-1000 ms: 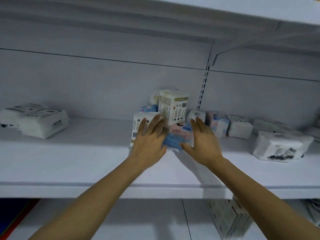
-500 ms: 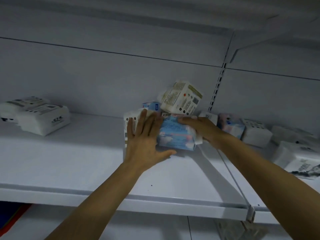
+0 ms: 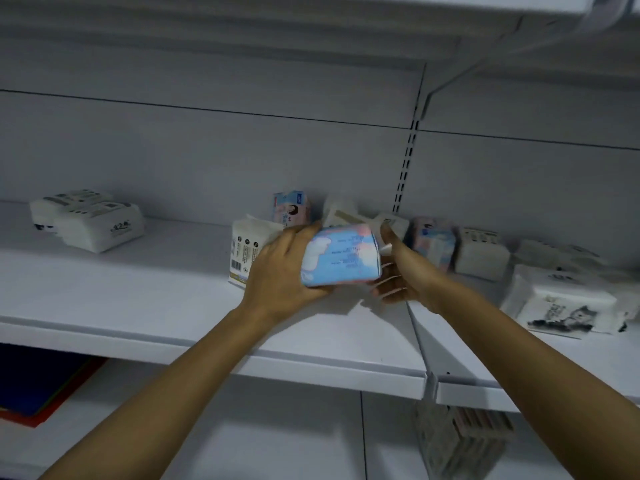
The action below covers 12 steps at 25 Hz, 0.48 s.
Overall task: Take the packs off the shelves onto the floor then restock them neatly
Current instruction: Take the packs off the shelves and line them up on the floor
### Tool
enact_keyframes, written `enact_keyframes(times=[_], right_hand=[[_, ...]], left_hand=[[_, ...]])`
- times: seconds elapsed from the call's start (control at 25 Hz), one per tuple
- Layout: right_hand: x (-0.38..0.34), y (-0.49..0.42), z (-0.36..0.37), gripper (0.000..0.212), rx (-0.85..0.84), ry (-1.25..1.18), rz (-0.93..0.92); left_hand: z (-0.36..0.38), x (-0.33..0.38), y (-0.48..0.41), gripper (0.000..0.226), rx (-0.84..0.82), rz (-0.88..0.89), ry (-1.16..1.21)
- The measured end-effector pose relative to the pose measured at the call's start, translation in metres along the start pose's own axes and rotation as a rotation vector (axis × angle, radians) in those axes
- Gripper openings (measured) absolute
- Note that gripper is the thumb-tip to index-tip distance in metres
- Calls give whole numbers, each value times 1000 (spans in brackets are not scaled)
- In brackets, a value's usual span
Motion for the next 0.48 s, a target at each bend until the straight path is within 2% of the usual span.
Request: enact_keyframes(times=[0.08,0.12,0.2,0.28,0.32,0.4,0.48], right_hand=[[4,9,-9,71,74,-77,-69],[4,15,-10,66,84,-146,-98],[2,26,-11,56,65,-253,-167],[0,37,-7,51,-12,-284,-257],[1,41,-3,55,-67,-280,-302],[3,51,8,77,-186,-287,-381],[5,61,25,87,-317,-320,-430]], left_hand=[[-8,13,8,81,11,-246,266],[-11,25,12,75,48,-330,410],[-10,43,17,65,113,-497,696],[-8,57,24,64,146,-723,942],[-7,62,30,67,140,-820,1019],[-12,71,45,68,117,-928,1135],[-23,76,67,57,117,-999,1160]])
Point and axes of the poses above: each hand's wrist, its own y-axis away from the middle knuckle, its own z-axis out of the palm, x = y × z, the point moved 4 cm from there along -y, towards the middle knuckle, and after that the axes turned 2 degrees about y, right-handed, at the moved point
